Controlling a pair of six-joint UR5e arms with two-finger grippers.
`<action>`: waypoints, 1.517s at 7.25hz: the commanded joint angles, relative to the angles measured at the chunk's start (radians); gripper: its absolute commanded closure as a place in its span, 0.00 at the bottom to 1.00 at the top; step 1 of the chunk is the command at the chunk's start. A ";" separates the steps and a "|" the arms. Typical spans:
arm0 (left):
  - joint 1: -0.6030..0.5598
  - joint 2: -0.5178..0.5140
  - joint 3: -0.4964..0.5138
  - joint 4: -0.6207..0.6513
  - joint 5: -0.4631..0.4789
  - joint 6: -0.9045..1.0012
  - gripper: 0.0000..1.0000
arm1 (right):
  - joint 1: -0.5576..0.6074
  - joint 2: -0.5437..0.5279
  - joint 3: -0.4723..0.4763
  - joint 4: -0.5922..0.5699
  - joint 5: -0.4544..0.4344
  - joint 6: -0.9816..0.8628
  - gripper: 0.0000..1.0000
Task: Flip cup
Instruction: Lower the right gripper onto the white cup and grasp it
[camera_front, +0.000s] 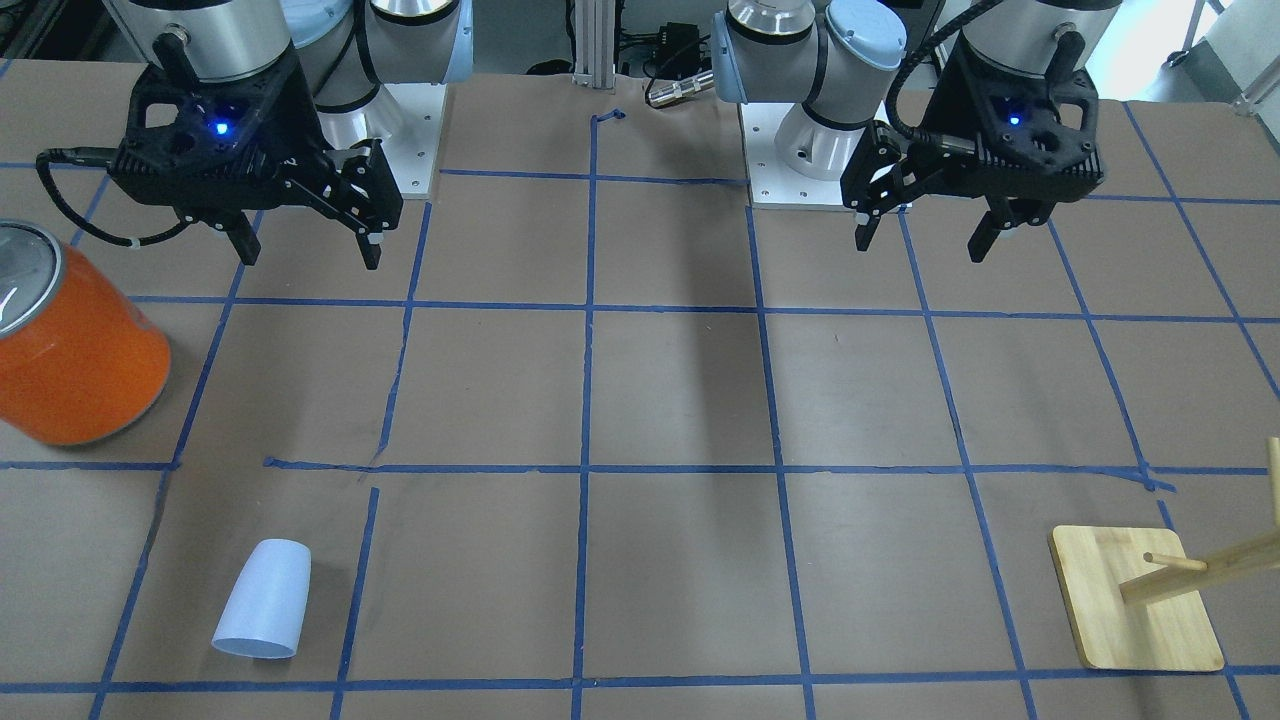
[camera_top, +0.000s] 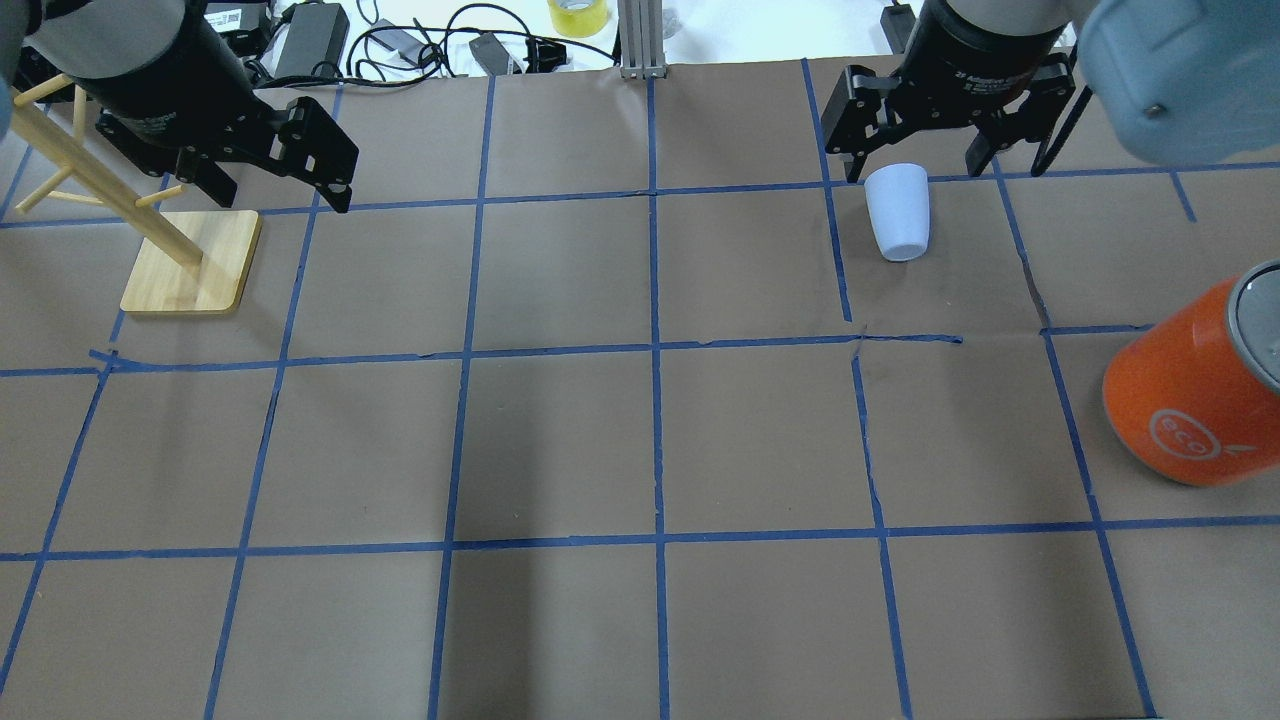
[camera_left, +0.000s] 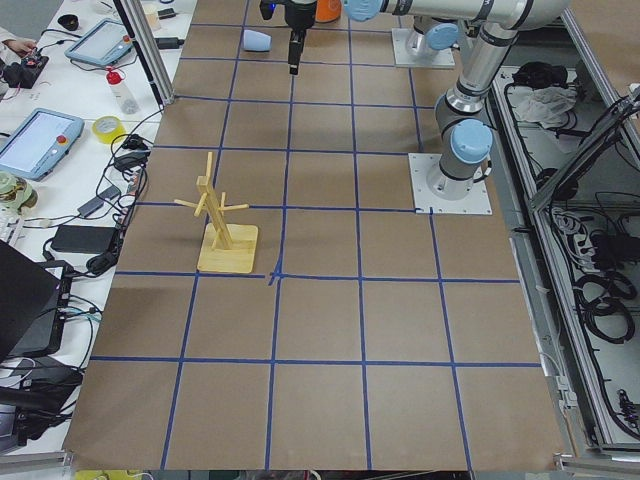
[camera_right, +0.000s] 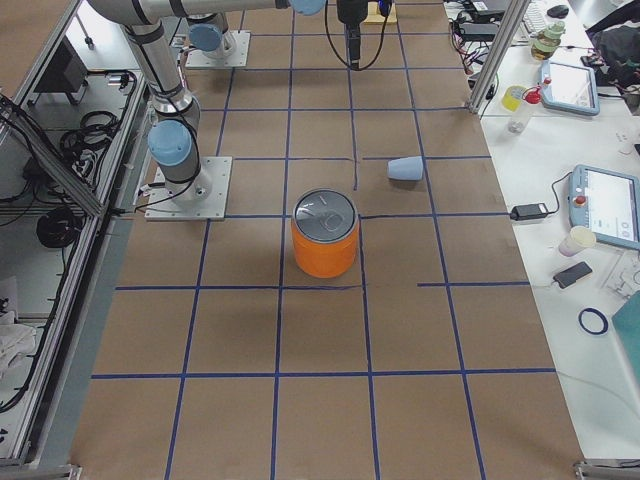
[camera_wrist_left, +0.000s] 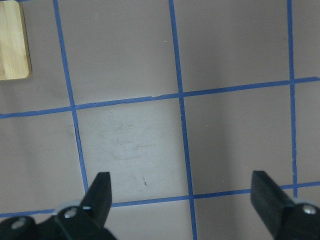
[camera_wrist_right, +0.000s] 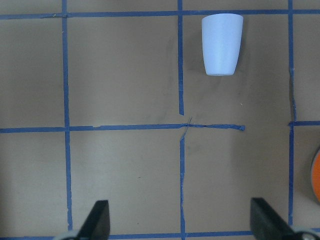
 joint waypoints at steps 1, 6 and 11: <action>0.000 0.000 -0.001 0.001 0.000 -0.001 0.00 | 0.001 0.000 0.000 0.000 -0.003 0.003 0.00; 0.000 -0.002 0.001 0.001 0.000 -0.004 0.00 | -0.005 0.000 -0.001 0.002 0.000 0.004 0.00; 0.000 0.000 0.001 0.027 -0.003 -0.012 0.00 | -0.034 0.026 0.022 -0.120 -0.004 -0.009 0.00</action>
